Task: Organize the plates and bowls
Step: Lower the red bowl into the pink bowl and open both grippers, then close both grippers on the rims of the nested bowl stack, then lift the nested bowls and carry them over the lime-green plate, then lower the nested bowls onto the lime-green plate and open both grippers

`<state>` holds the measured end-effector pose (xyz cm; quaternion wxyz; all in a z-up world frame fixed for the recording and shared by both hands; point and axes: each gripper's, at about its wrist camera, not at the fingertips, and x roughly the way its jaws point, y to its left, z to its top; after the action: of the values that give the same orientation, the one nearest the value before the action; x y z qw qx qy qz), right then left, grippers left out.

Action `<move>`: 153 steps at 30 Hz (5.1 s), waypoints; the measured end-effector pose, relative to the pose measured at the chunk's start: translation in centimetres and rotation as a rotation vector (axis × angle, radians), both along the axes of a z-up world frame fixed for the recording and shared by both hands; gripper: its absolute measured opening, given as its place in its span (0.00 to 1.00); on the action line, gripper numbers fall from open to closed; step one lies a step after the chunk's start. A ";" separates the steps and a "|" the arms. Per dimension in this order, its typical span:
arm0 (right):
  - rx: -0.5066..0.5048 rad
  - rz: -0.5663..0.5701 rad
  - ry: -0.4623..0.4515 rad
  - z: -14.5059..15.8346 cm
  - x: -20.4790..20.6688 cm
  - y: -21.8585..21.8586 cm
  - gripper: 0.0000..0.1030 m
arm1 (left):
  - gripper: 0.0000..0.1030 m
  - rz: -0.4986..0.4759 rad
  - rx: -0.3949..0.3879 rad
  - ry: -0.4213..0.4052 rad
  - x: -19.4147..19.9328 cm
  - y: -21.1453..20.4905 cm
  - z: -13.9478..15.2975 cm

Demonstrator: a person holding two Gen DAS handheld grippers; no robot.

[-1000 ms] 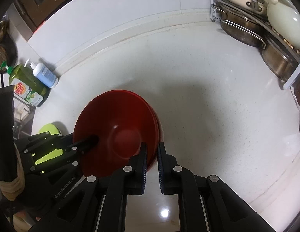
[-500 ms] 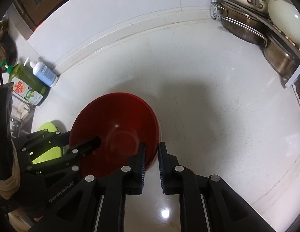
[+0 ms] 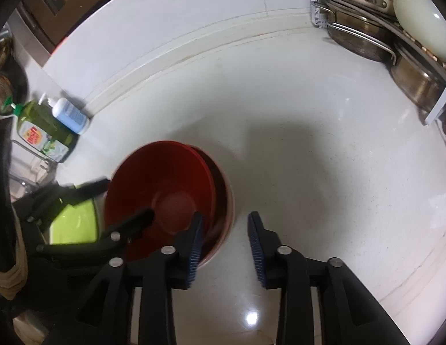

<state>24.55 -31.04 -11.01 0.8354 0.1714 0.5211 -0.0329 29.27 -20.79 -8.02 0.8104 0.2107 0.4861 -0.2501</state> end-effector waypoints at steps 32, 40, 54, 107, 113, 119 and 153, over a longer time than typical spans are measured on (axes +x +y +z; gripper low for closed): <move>0.003 -0.112 -0.019 -1.5 0.4 0.4 0.39 | 0.70 0.117 -0.051 0.004 2.3 4.1 -1.5; 0.037 -0.130 0.007 -2.4 0.4 0.0 0.39 | 0.59 0.127 -0.033 0.082 2.8 3.0 -4.1; 0.089 -0.137 0.049 -2.4 0.5 0.2 0.26 | 0.28 0.139 -0.125 0.229 2.9 3.0 -5.2; 0.134 0.223 0.028 3.4 1.7 20.2 0.22 | 0.26 0.566 -0.218 0.107 -2.4 26.0 1.0; 0.144 0.278 0.060 2.7 1.7 23.0 0.22 | 0.26 0.626 -0.214 0.118 -3.3 29.2 0.4; 0.151 0.309 0.107 1.6 1.8 24.9 0.22 | 0.26 0.662 -0.211 0.149 -3.4 31.3 -0.6; 0.125 0.318 0.168 -1.0 5.3 27.3 0.28 | 0.32 0.668 -0.241 0.278 -0.1 33.0 -4.5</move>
<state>29.86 -3.76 -11.98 0.7714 0.1350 0.6106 0.1180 29.13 12.17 -12.55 0.7924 -0.0922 0.6005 -0.0537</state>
